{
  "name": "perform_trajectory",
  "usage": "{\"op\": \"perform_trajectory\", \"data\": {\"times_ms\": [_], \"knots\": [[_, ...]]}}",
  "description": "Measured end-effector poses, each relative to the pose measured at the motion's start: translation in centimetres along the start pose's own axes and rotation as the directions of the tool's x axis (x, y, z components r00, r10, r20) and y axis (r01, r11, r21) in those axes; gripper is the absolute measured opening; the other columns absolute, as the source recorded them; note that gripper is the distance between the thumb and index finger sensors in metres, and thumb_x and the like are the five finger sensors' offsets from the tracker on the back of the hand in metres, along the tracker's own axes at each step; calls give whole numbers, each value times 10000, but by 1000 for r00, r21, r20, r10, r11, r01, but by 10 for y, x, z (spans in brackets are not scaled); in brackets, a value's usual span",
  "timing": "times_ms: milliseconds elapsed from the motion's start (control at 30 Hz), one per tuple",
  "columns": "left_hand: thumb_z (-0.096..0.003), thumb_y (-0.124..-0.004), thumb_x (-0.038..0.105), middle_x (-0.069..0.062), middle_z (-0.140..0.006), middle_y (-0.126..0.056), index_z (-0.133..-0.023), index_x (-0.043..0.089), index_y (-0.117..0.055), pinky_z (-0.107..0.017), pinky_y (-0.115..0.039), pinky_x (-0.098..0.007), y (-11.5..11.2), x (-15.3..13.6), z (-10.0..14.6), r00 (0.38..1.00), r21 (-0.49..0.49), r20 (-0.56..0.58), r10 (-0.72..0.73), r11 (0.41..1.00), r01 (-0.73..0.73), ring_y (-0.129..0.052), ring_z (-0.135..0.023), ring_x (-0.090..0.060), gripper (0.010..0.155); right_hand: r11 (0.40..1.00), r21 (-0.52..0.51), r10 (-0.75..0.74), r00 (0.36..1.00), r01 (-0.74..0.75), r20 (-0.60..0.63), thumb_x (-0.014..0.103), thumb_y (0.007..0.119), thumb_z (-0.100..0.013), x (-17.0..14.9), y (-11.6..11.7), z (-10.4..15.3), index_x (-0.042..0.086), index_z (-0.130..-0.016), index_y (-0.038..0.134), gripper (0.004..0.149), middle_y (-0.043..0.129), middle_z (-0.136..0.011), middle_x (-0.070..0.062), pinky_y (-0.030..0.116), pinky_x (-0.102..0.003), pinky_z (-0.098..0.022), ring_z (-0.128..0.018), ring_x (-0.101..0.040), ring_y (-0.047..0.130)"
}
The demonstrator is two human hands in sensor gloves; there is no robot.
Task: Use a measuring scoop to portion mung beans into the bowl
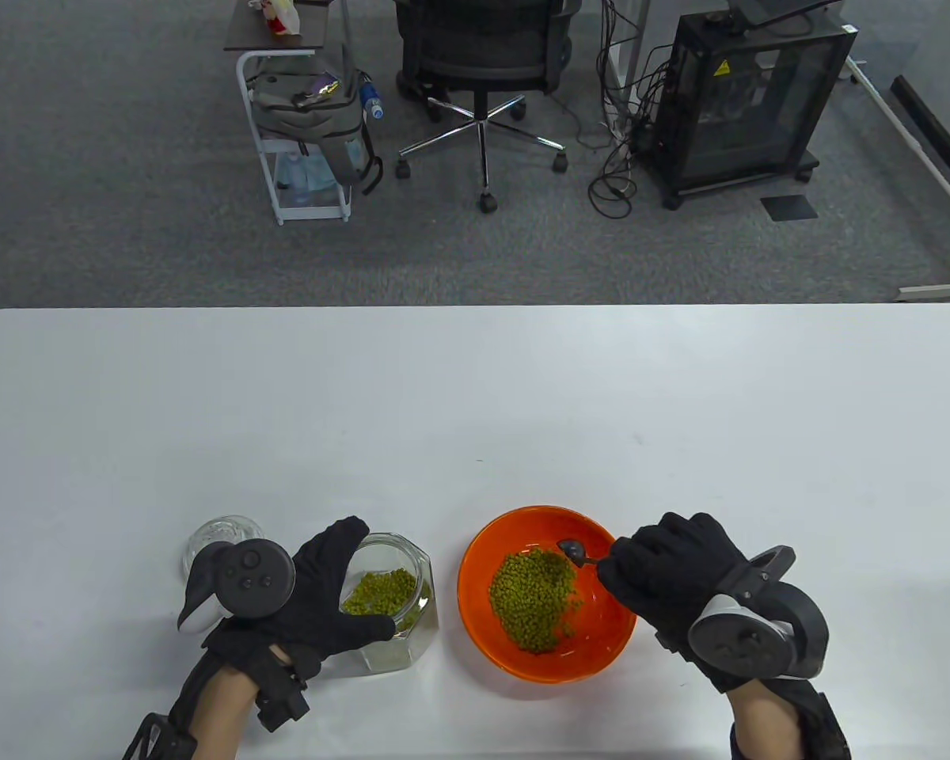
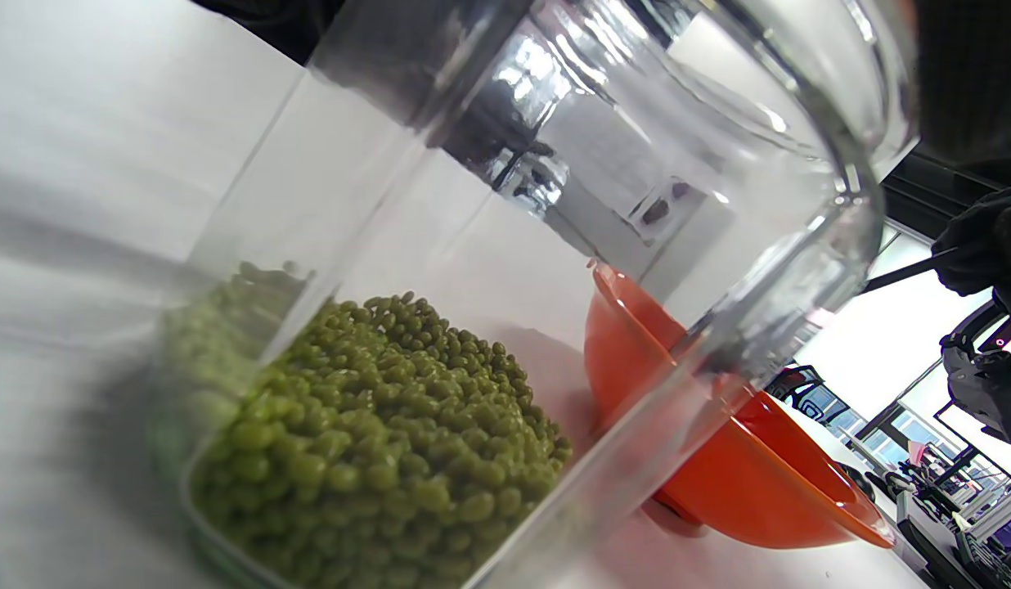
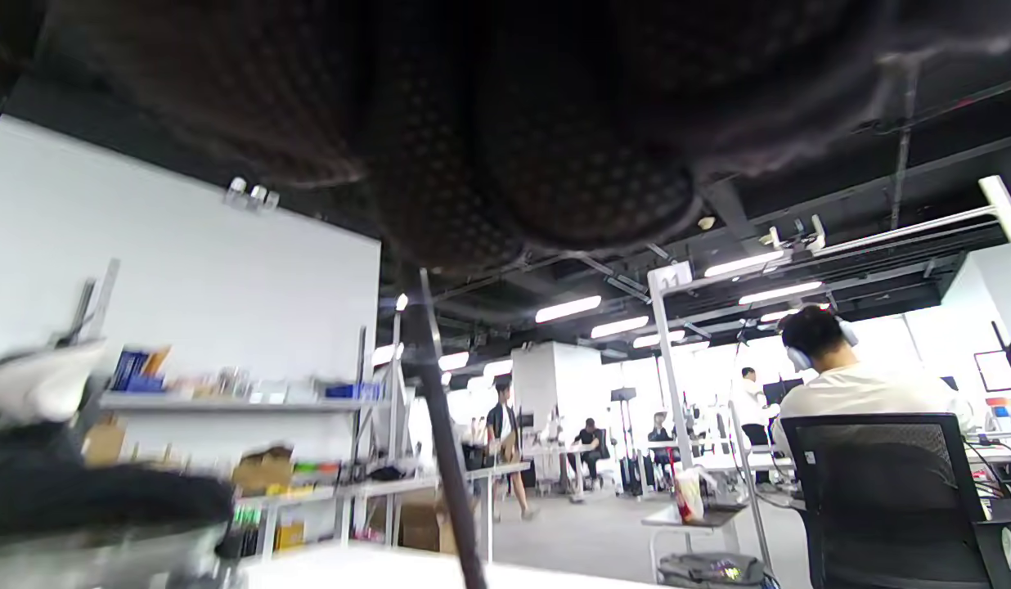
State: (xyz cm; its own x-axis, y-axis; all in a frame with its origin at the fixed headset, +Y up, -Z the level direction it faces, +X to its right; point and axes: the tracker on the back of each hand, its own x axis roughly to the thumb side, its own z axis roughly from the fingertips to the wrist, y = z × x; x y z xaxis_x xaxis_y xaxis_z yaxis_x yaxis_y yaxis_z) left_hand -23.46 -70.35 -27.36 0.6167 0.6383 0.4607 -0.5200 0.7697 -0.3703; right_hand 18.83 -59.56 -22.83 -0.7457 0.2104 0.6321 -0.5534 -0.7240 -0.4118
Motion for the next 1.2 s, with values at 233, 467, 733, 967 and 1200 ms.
{"op": "perform_trajectory", "data": {"times_ms": [233, 467, 733, 967, 1200], "knots": [[-437, -817, 824, -322, -1154, -315, -1097, 11, -210, -719, -480, -766, 0, 0, 0, 1000, 0, -1, 0, 1000, 0, -516, -1040, -603, 1211, 980, -120, -184, 952, 158, -244, 475, 891, -444, -39, -5, 6, 86, -540, 1037, 426, 1054, -418, -103, 856, -394, -231, -241, -238, 988], [-436, -817, 824, -320, -1154, -317, -1097, 8, -211, -719, -481, -766, 0, 0, 0, 1000, -1, -1, 0, 1000, 0, -517, -1040, -603, 1212, 933, -224, -355, 813, 281, -462, 474, 876, -452, -68, 2, 16, 83, -521, 1034, 428, 1053, -385, -95, 859, -378, -202, -205, -217, 987], [-437, -817, 823, -321, -1154, -316, -1097, 8, -211, -718, -481, -766, 0, 0, 0, 1000, -1, -1, -2, 1000, 2, -518, -1039, -604, 1211, 852, -321, -521, 617, 413, -589, 464, 864, -459, -91, 18, 26, 71, -519, 1025, 429, 1047, -373, -100, 856, -375, -188, -189, -214, 982], [-437, -817, 824, -318, -1148, -340, -1097, 8, -213, -719, -481, -766, 0, 0, 0, 1000, -1, -1, -2, 1000, 2, -518, -1038, -605, 1211, 739, -404, -653, 430, 539, -623, 460, 856, -466, -98, 35, 32, 66, -527, 1019, 431, 1042, -380, -102, 854, -374, -186, -189, -213, 980], [-438, -818, 822, -321, -1154, -315, -1097, 8, -212, -720, -480, -765, 0, 0, 0, 1000, -1, -1, 0, 1000, 0, -517, -1040, -602, 1211, 675, -419, -700, 346, 607, -625, 459, 851, -470, -86, 45, 24, 68, -533, 1016, 430, 1042, -385, -102, 855, -372, -186, -194, -213, 979]]}}
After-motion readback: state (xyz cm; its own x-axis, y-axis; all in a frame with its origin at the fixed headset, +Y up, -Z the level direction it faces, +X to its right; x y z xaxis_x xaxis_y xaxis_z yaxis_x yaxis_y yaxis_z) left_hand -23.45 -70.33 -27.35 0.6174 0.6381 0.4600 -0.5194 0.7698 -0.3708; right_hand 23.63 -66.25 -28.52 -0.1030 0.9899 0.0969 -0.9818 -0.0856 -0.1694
